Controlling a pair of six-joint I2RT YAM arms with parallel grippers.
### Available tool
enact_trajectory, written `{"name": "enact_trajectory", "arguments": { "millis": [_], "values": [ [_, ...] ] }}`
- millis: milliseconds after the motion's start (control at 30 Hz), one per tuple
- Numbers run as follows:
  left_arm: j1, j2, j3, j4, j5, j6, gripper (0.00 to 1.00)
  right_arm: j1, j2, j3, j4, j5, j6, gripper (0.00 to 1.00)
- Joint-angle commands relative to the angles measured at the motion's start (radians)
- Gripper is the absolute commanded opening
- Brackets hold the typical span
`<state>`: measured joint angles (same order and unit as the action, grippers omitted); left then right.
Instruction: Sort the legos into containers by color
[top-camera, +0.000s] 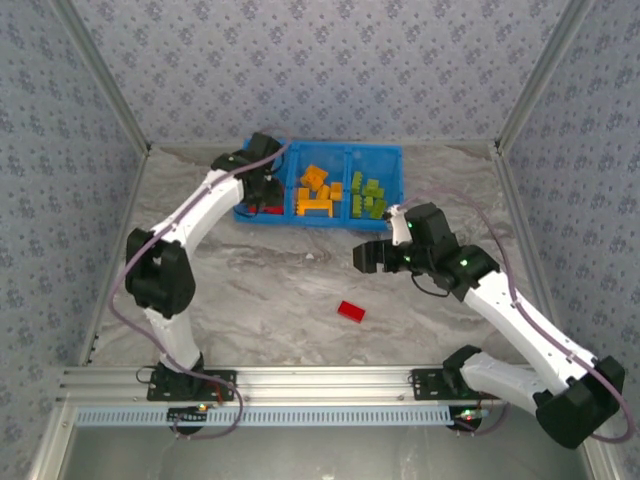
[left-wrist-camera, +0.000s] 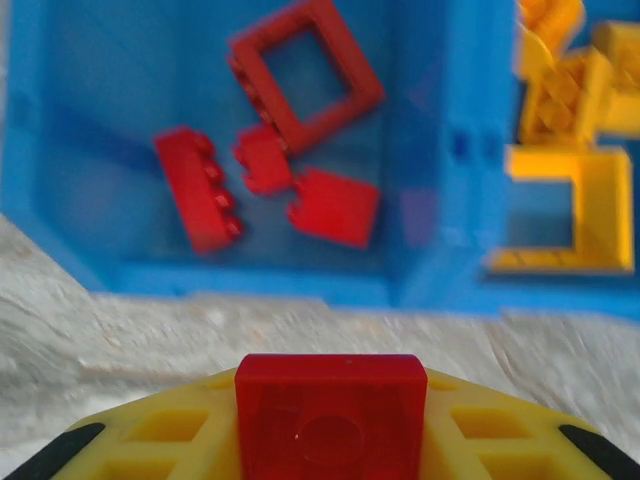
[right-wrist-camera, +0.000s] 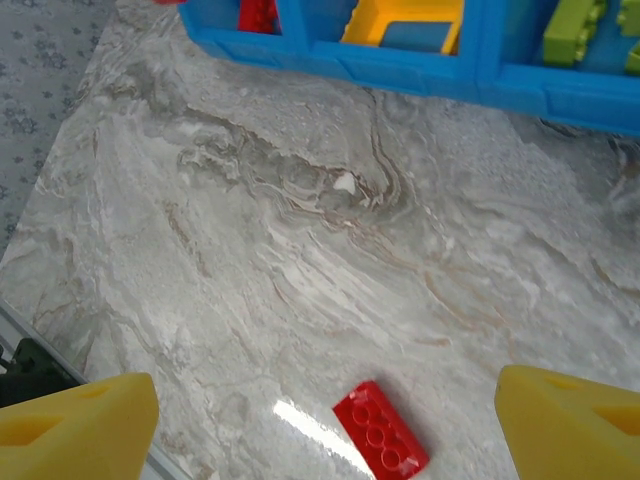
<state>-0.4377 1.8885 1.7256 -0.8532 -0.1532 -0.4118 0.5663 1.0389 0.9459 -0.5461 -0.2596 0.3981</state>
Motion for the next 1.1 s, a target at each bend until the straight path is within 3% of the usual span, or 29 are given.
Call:
{"name": "enact_trajectory", "arguments": {
  "millis": [0, 200, 333, 633, 900, 1067],
  "values": [
    [0.02, 0.149, 0.137, -0.034, -0.066, 0.016, 0.39, 0.01, 0.041, 0.057, 0.059, -0.008, -0.034, 0.9],
    [0.054, 0.483, 0.576, -0.2, -0.193, -0.059, 0.38, 0.006, 0.094, 0.101, 0.068, -0.003, -0.038, 0.9],
    [0.057, 0.615, 0.757, -0.302, -0.282, -0.079, 0.38, 0.001, 0.102, 0.107, 0.066, 0.0, -0.036, 0.9],
    [0.074, 0.632, 0.704, -0.306, -0.31, -0.117, 0.42, -0.028, 0.116, 0.065, 0.167, -0.027, -0.003, 0.91],
    [0.065, 0.623, 0.712, -0.332, -0.286, -0.116, 0.59, -0.056, 0.136, 0.085, 0.158, -0.05, -0.001, 0.91],
    [0.012, 0.469, 0.687, -0.324, -0.296, -0.107, 0.68, -0.063, 0.091, 0.072, 0.114, -0.019, -0.03, 0.91]
  ]
}}
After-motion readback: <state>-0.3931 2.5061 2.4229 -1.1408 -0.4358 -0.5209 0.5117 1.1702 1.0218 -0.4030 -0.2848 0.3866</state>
